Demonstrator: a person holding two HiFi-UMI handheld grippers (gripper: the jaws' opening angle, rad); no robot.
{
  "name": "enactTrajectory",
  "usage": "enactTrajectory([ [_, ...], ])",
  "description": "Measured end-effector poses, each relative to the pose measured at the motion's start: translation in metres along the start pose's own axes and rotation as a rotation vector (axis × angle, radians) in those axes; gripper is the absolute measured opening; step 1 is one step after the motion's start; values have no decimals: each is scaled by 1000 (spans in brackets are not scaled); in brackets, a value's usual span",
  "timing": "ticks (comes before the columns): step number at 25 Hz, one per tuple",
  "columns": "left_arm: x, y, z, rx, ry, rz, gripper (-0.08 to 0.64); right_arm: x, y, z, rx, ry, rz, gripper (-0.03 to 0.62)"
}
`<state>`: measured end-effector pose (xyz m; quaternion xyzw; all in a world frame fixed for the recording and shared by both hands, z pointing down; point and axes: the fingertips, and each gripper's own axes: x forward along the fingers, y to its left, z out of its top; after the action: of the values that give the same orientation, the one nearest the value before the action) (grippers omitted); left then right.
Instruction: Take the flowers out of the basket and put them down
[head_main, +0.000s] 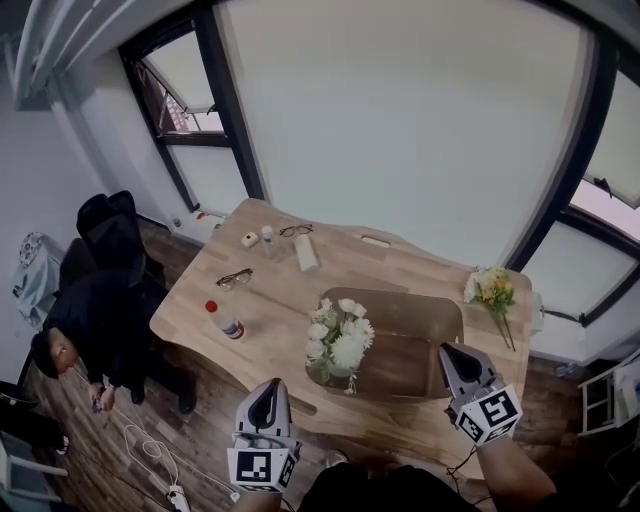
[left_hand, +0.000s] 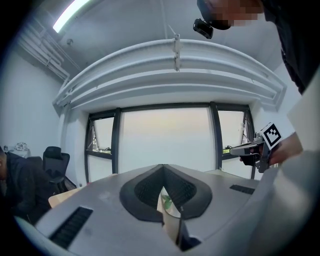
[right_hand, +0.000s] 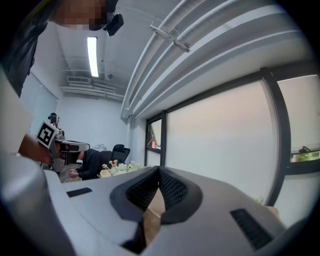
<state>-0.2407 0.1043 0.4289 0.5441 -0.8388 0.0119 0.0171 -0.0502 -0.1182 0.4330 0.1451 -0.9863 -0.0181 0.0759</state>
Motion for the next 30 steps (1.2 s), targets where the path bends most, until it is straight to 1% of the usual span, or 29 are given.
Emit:
enactTrajectory([
  [3,9,9,-8,-16,12,-45,2,11,6,6,-7,6,-29,21],
  [7,21,9,-19,-27,35,-108,2,20,9,21,-32,0,-41,21],
  [14,42,8,-16,-61,17,-142,2,37,18,45,-65,2,21,21],
  [19,57,2,-16,-63,11,-131,2,54,14,50,-72,-16,63,21],
  [26,69,5,-3,-24,-4,-80,2,82,5,59,-74,-46,137,21],
  [30,73,14,0,-30,-10,-36,2,102,1,56,-83,-56,168,21],
])
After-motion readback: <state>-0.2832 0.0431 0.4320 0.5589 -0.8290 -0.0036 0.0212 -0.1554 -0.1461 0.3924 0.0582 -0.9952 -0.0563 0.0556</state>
